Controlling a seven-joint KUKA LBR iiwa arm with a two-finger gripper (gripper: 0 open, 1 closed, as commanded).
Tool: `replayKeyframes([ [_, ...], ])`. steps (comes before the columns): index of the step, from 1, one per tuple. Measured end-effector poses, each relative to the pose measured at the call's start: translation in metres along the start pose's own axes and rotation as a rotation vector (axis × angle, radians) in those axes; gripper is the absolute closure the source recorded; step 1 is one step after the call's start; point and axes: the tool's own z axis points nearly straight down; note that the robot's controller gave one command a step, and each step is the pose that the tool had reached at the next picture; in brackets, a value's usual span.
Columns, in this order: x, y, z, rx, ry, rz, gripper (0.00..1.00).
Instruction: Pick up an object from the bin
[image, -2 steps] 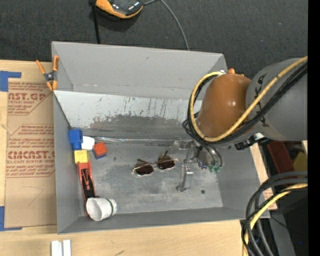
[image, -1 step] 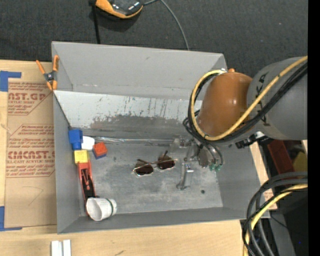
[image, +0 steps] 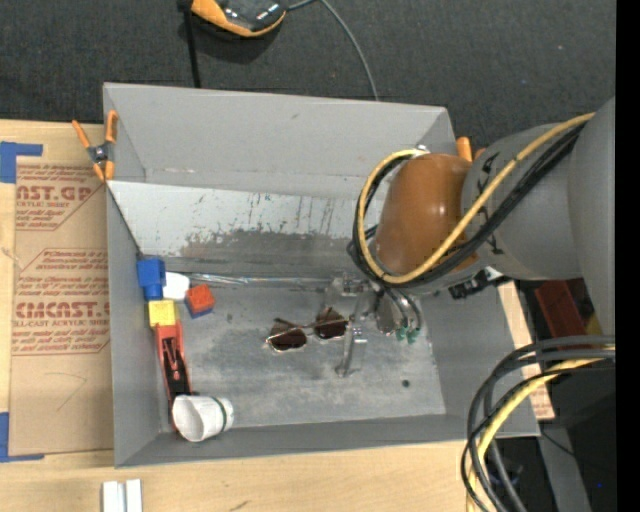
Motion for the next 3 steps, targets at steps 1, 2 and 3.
replayKeyframes([
  [1, -0.009, 0.005, 0.046, 0.000, 0.005, -0.003, 0.00],
  [2, -0.023, 0.020, 0.049, -0.001, -0.003, -0.136, 1.00],
  [3, -0.023, 0.020, 0.049, -0.001, -0.003, -0.136, 1.00],
])
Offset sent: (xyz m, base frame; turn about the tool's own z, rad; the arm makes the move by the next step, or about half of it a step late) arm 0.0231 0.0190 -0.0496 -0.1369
